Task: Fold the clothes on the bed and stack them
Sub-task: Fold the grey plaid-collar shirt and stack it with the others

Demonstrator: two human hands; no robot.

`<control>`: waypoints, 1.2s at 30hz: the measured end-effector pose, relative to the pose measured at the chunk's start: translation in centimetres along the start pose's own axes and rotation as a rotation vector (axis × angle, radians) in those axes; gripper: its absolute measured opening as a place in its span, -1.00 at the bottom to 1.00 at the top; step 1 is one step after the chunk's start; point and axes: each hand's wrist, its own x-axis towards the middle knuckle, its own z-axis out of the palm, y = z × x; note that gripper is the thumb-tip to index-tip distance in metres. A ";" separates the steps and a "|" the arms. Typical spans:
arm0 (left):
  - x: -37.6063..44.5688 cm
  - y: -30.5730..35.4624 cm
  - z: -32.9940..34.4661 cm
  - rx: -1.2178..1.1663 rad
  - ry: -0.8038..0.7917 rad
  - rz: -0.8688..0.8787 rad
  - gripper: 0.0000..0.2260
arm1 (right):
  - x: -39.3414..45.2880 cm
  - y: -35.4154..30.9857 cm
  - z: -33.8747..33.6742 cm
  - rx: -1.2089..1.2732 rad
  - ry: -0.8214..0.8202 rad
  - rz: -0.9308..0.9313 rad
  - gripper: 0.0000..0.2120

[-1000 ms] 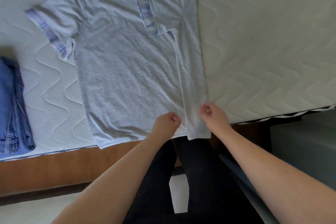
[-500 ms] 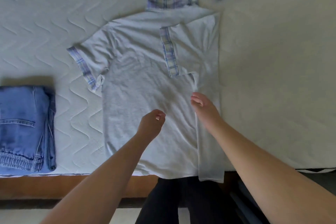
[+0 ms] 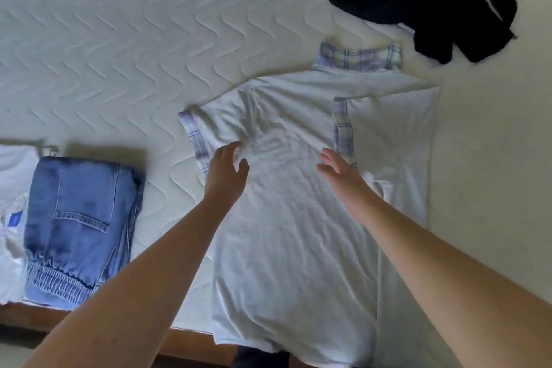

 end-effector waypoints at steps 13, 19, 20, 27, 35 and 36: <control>14.0 -6.7 -4.7 0.116 -0.010 -0.245 -0.28 | 11.7 -7.6 7.3 0.059 0.046 0.011 -0.46; 16.3 -7.4 -6.1 0.095 0.003 -0.198 -0.72 | 16.2 -9.9 8.0 0.140 0.079 0.042 -0.50; 16.3 -7.1 -6.4 0.006 -0.013 -0.157 -0.78 | 16.8 -10.2 8.0 0.157 0.092 0.067 -0.51; 12.7 -0.8 -10.9 -0.329 -0.116 0.075 -0.85 | 17.9 -10.6 7.5 0.289 0.079 0.041 -0.50; 8.4 8.0 -7.8 -0.508 -0.312 0.176 -0.82 | 16.2 -12.7 5.8 0.569 -0.035 0.068 -0.67; 8.1 8.9 -6.7 -0.517 -0.320 0.170 -0.86 | 16.0 -12.8 5.1 0.560 -0.035 0.085 -0.69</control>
